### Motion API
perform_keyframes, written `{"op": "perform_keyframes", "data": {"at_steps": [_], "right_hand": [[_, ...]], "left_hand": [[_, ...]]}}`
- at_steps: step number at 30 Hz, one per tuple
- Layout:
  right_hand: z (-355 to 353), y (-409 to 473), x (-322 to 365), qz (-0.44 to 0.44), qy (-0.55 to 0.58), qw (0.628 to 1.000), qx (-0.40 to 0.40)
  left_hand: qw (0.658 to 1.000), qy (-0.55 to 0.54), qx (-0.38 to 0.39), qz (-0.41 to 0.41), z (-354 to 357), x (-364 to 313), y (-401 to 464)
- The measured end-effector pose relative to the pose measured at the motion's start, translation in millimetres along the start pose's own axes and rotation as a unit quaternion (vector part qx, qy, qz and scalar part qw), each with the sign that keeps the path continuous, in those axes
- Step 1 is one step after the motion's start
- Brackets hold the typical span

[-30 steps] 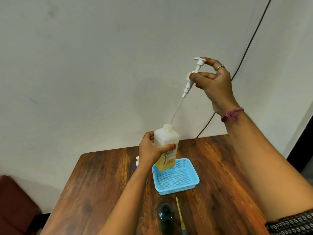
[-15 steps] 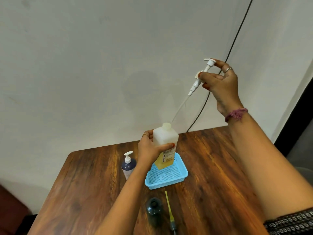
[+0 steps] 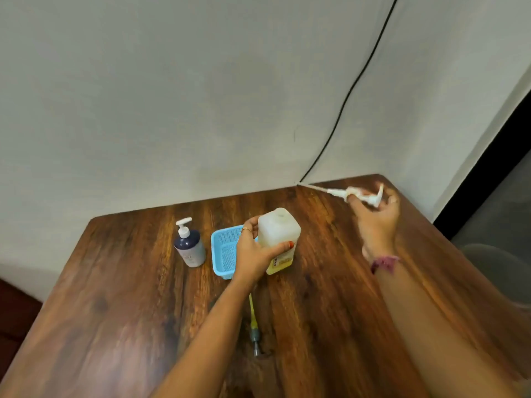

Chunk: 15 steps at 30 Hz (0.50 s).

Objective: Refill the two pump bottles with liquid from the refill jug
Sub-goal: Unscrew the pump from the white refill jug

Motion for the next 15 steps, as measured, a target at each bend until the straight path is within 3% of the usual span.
{"op": "perform_keyframes", "data": {"at_steps": [7, 15], "right_hand": [[-54.2, -57.7, -129.5, 0.094, -0.178, 0.979, 0.039], [-85.0, -114.4, -193.7, 0.117, -0.307, 0.938, 0.109]], "left_hand": [[0.997, -0.018, 0.033, -0.063, 46.1, 67.5, -17.3], [0.991, -0.032, 0.045, -0.119, 67.7, 112.8, -37.6]]}}
Point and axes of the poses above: each hand's wrist, its own y-axis towards the middle knuckle, its own z-axis out of the palm, x = y × z, the point moved 9 cm from there along y, towards the middle knuckle, and after that the axes turned 11 degrees about x, right-handed, at the moved point
